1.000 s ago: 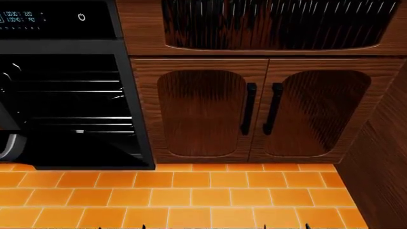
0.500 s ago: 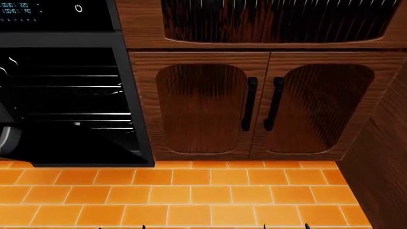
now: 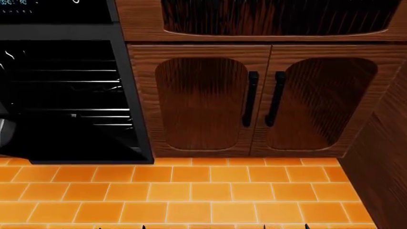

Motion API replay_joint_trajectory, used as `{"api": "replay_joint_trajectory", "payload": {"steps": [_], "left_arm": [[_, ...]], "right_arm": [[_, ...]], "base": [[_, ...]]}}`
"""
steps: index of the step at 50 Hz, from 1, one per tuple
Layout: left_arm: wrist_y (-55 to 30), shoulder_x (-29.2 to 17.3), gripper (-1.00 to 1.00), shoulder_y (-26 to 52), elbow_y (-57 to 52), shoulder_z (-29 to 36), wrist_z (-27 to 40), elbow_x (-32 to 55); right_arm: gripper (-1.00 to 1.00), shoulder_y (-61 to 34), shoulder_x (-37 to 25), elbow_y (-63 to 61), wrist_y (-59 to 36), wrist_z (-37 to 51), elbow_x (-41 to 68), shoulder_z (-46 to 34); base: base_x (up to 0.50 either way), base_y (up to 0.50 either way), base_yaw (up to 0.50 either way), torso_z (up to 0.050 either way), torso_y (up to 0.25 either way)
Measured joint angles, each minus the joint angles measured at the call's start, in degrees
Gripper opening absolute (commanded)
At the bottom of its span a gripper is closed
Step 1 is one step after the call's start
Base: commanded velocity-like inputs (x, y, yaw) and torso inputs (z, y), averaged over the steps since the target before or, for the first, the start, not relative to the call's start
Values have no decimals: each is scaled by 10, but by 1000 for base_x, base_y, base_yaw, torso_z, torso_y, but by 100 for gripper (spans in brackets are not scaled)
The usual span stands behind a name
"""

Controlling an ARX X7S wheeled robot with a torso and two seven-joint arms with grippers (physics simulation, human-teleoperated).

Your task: Close the dishwasher door

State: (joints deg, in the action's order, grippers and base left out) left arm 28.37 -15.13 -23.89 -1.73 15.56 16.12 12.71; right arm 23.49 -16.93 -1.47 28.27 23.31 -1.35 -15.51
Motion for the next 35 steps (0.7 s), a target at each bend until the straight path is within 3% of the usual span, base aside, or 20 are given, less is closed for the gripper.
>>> {"api": "replay_joint_trajectory", "payload": {"steps": [14, 35], "left_arm": [[0, -2, 100, 1, 1, 3, 3, 1], [-4, -5, 100, 3, -1, 8, 7, 4]], "right_arm": [[100, -3, -3, 3, 1, 3, 1, -4], [100, -7, -7, 1, -6, 8, 4, -7]], "base": [[0, 0, 0, -31, 0], [0, 41, 0, 0, 0]]}}
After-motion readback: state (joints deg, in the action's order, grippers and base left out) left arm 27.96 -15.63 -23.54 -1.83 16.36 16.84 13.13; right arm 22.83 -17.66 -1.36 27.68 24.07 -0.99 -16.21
